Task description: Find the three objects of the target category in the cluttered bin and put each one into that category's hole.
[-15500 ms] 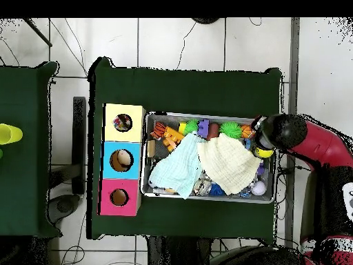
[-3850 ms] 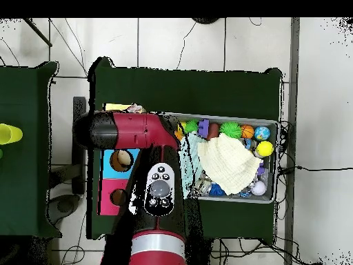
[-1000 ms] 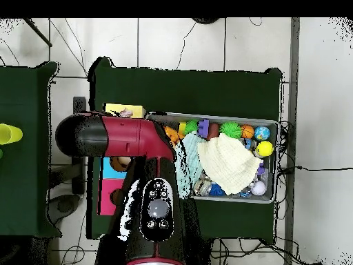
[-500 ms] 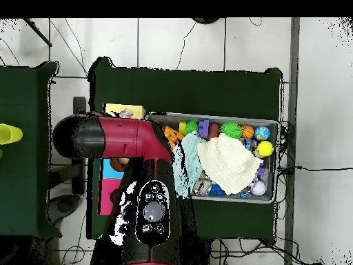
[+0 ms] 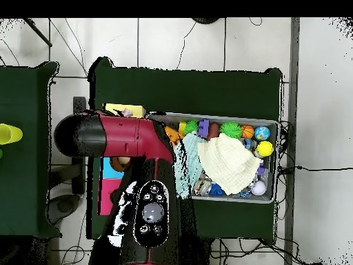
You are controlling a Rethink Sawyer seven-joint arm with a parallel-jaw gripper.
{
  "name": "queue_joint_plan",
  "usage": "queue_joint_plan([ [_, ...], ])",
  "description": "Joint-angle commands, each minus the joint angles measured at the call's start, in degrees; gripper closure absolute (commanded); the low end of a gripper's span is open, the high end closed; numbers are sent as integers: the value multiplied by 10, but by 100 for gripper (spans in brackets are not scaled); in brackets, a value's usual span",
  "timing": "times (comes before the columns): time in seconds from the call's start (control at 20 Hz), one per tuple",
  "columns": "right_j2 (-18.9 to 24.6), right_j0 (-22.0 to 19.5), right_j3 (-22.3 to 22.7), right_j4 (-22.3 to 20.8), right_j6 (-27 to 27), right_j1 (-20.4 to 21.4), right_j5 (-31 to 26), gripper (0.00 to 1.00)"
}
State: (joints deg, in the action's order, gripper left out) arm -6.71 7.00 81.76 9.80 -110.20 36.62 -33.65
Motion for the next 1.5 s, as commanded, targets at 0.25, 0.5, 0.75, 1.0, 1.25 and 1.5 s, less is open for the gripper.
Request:
queue_joint_plan([
  [0.25, -19, -4, -19, -19, -88, -52, -41, 100],
  [0.5, -15, -4, -14, -12, -92, -65, -27, 100],
  [0.75, -3, -6, -1, -1, -93, -71, -20, 100],
  [1.0, -1, -5, 5, 5, -97, -69, -27, 100],
  [1.25, 8, -7, 13, 9, -95, -76, -22, 100],
  [1.5, 18, -10, 22, 12, -89, -79, -17, 100],
])
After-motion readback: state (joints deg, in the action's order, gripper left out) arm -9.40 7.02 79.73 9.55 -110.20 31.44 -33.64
